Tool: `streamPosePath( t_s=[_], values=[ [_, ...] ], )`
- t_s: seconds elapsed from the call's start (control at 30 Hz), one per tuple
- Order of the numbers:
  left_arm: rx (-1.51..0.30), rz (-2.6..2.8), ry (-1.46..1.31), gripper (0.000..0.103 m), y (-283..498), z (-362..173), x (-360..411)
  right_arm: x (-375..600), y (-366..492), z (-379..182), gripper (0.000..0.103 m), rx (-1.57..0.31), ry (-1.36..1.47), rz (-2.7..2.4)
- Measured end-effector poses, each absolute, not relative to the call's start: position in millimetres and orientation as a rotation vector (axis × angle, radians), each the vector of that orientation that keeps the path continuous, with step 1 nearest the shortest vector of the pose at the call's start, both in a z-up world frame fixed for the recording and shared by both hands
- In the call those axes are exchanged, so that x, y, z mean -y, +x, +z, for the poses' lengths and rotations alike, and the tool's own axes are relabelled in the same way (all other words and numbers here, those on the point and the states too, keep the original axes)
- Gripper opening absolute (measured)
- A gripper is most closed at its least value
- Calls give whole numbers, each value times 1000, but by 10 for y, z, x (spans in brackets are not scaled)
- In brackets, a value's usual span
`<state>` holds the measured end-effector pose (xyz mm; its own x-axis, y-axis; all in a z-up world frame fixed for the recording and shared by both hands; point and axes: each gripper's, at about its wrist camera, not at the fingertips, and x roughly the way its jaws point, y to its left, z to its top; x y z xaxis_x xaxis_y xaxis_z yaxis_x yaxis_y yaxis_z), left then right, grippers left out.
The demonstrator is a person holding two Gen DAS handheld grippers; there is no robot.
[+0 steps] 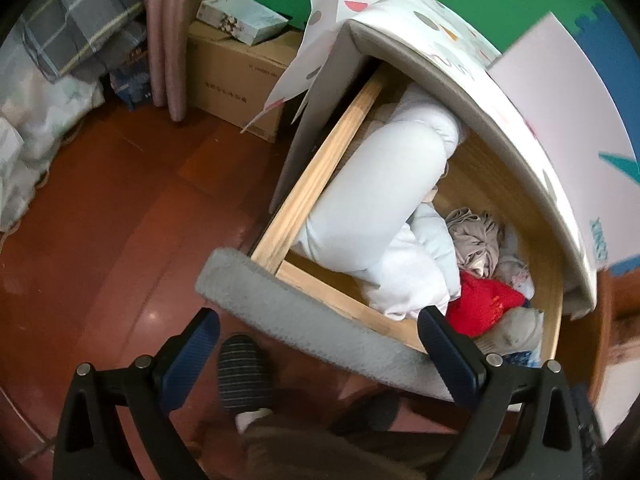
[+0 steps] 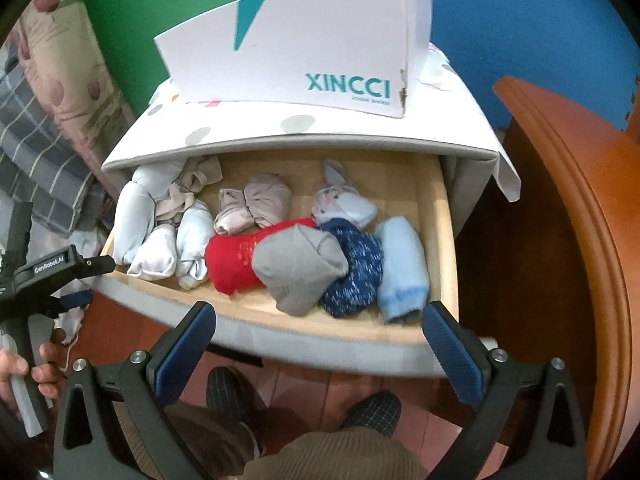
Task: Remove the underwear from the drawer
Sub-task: 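Grasp the grey drawer front with the left gripper and pull it open, then move the left gripper to the long white rolled bundle while the right gripper moves to the grey rolled bundle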
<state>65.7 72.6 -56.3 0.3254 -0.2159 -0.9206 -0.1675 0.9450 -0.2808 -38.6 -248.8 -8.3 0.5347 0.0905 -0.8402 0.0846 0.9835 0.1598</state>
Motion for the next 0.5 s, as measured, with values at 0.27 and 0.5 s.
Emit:
streamPosePath(
  t_s=[0.27,0.5],
  values=[
    [-1233,-28,-254,102,367,-463,-763,2502,-306,-132,102,-1088,173,28],
    [-1220,-13,-234,102,300,-449,-776,2485,-261,-144,102,-1109,144,5]
  ],
)
